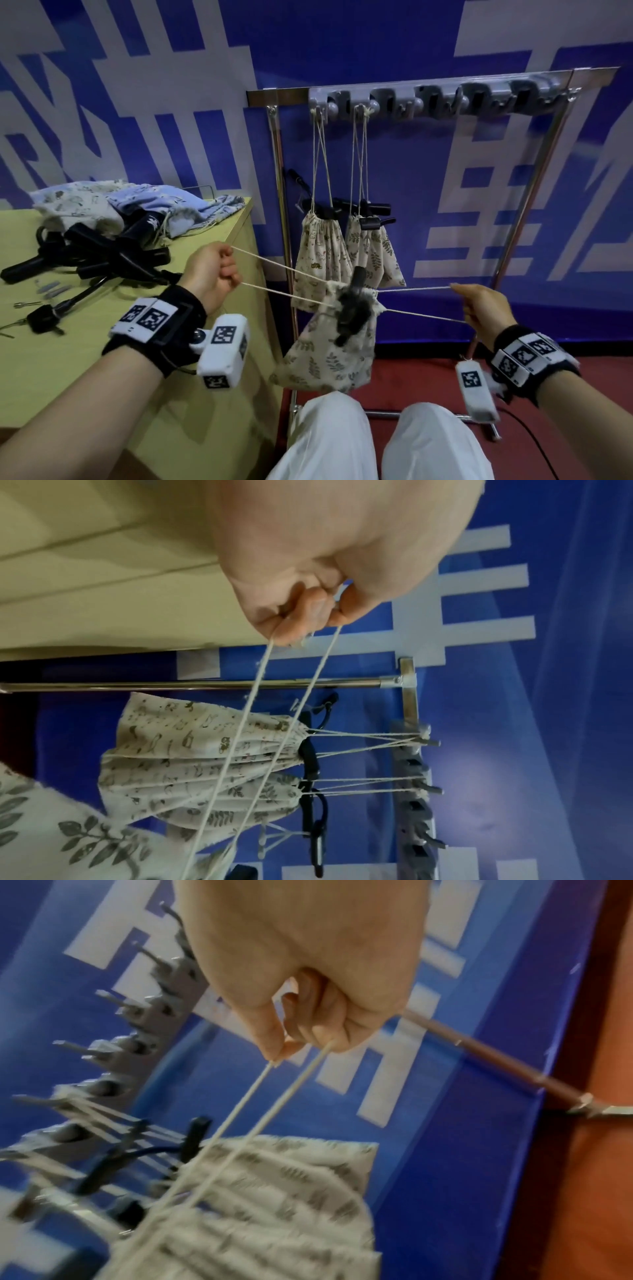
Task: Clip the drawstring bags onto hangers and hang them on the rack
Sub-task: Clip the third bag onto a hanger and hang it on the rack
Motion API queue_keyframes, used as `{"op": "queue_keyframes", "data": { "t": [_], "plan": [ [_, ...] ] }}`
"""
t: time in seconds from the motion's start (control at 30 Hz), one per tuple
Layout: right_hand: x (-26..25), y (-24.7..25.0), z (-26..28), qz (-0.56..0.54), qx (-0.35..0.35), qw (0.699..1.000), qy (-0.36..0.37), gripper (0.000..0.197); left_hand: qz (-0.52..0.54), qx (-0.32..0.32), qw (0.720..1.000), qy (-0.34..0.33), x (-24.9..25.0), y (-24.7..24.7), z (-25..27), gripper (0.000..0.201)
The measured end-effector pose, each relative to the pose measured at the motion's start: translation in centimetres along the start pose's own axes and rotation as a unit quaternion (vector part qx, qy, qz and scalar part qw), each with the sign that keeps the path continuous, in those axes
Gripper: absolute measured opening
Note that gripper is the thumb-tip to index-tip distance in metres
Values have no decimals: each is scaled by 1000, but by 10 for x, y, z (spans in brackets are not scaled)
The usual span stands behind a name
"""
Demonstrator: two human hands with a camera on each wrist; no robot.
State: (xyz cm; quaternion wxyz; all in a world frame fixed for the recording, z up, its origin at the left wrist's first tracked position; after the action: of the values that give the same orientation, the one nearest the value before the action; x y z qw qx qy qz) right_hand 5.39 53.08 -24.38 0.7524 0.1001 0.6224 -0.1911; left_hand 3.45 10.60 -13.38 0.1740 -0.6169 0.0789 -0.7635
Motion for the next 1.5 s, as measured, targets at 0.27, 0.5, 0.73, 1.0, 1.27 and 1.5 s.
{"op": "queue_keyframes", "data": {
  "t": [0.27, 0.5, 0.73, 1.0, 1.27, 1.5],
  "plan": [
    [15, 15, -1, 30, 33, 999, -25, 25, -9, 41, 998, -56, -7, -13, -3, 30],
    [-39, -100, 63, -80, -284, 946, -133, 35, -125, -107, 986, -33, -45, -68, 25, 21],
    [-53, -154, 102, -10, -362, 932, 29, 16, -178, -209, 961, -27, -53, -121, 52, 29],
    [-70, -126, 88, -60, -256, 965, -16, 21, -296, -183, 933, -90, -44, -123, 44, 25],
    [-148, -118, 73, -112, -232, 959, 115, 34, -245, -113, 960, -77, -27, -113, 20, 21],
    [-216, -111, 45, -59, -155, 959, 230, 22, -234, -85, 966, -66, -17, -108, -3, 24]
  ]
}}
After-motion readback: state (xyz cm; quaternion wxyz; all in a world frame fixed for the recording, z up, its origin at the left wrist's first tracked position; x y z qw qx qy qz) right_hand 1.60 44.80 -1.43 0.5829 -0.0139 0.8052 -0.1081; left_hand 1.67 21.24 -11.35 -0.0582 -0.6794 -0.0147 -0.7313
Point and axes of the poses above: each hand's wrist, its own z-axis away from the middle knuckle, its own y-axis out of the back of the hand, x = y × z, the point moved 4 cm from there along -z, towards the middle knuckle, and after that the axes turned 5 degrees about -x, right-handed, at the moved point
